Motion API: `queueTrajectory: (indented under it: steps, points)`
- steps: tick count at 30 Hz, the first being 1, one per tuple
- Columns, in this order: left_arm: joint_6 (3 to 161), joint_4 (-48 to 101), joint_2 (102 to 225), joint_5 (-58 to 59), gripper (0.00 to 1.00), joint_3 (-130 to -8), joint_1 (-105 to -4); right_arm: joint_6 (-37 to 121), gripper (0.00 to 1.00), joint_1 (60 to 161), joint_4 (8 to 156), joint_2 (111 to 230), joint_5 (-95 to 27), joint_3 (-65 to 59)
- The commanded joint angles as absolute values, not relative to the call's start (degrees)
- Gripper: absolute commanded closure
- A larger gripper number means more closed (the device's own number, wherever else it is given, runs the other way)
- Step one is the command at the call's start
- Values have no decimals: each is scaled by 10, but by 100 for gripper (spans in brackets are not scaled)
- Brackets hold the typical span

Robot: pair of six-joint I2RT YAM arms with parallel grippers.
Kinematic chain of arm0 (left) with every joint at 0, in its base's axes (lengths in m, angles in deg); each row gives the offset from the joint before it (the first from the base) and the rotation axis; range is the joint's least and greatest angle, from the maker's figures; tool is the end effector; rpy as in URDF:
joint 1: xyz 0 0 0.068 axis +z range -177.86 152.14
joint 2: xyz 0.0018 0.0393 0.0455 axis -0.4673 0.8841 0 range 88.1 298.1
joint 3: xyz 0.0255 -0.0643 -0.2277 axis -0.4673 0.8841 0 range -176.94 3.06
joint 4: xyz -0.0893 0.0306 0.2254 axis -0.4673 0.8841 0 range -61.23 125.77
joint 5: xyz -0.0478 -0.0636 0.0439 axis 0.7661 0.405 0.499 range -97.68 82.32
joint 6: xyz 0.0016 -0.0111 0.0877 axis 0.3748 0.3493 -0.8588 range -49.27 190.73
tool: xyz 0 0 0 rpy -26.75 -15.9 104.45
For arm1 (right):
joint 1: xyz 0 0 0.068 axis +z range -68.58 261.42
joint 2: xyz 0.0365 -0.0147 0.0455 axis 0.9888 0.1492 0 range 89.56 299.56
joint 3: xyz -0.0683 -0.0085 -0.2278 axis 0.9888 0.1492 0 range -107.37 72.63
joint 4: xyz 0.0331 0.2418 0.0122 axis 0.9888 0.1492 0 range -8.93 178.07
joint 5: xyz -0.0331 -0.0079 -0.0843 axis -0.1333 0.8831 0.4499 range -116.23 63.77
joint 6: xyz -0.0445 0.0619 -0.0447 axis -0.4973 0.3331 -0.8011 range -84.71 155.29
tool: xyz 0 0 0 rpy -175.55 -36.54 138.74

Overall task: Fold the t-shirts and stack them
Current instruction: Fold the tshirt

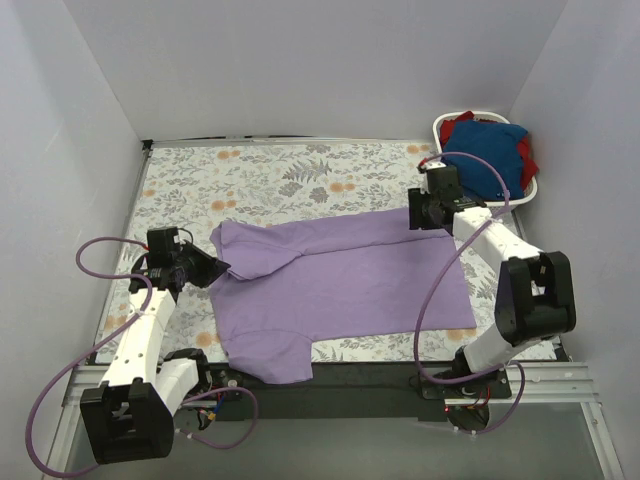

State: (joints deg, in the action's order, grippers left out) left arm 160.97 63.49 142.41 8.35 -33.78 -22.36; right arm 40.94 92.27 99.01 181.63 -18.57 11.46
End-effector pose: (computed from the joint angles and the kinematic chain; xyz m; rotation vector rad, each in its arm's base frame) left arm 0.2140 -0.0012 0.1697 -1.9108 1.9037 -0.9023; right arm 0.3492 0.0562 0.1619 -0.0488 2.4129 -0.0300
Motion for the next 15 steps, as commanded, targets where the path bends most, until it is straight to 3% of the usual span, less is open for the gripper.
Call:
queueTrajectory:
  steps: [1,9,15]
  points:
    - [1629,631,1406,136,100,-353,-230,416,42,992,987,1755,-200,81]
    - [1648,584,1457,131,100,-370,-271,381,48,1166,845,1698,-354,156]
    - [1610,531,1565,33,100,-452,-270,329,53,1296,789,1773,-380,129]
